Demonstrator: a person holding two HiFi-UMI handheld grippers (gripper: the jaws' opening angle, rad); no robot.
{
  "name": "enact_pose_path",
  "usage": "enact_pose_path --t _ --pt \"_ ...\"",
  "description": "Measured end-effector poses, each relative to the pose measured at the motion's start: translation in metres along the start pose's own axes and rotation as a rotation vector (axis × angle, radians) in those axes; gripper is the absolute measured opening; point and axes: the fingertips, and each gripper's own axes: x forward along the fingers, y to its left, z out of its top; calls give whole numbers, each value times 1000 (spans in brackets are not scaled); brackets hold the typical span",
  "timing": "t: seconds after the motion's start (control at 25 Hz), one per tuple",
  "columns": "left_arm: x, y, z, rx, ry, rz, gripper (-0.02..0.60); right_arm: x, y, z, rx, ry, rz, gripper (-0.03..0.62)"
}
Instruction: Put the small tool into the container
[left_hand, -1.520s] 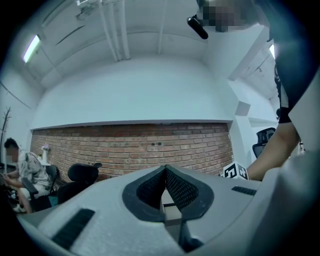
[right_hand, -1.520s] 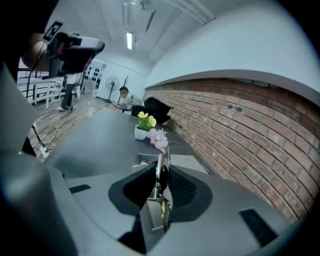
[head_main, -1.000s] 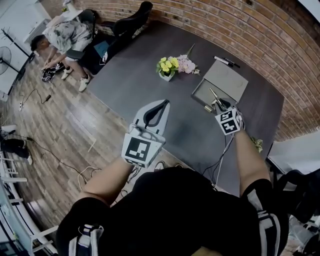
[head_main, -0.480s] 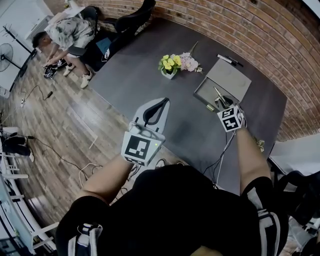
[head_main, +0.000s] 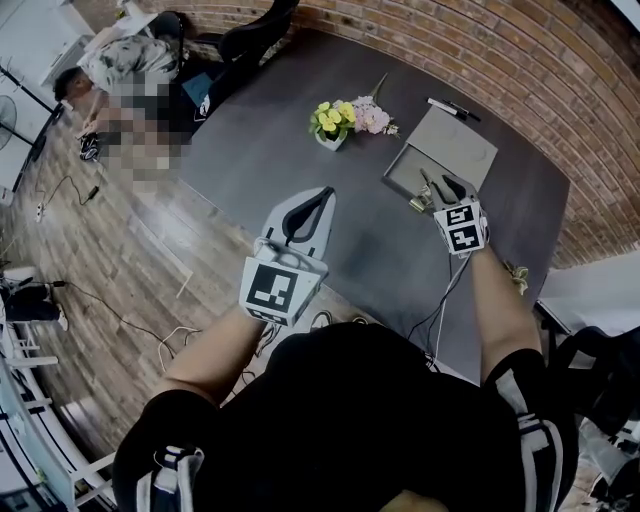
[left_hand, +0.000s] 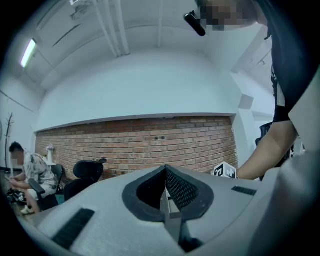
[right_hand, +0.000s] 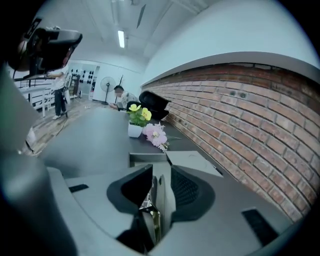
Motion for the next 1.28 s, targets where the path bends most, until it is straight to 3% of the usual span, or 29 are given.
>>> enact_pose_path --t 0.32,0.68,0.96,1.28 --pt "5 -5 3 -23 -28 -40 9 -38 -6 29 141 -114 -57 107" --pt "10 -19 15 -44 -75 -119 9 -130 -7 95 325 -394 -148 60" --pt "11 -32 20 -66 -94 -172 9 -196 5 136 357 -551 -201 11" --pt "15 -40 29 -85 -114 -209 9 -241 13 153 344 -632 -260 -3"
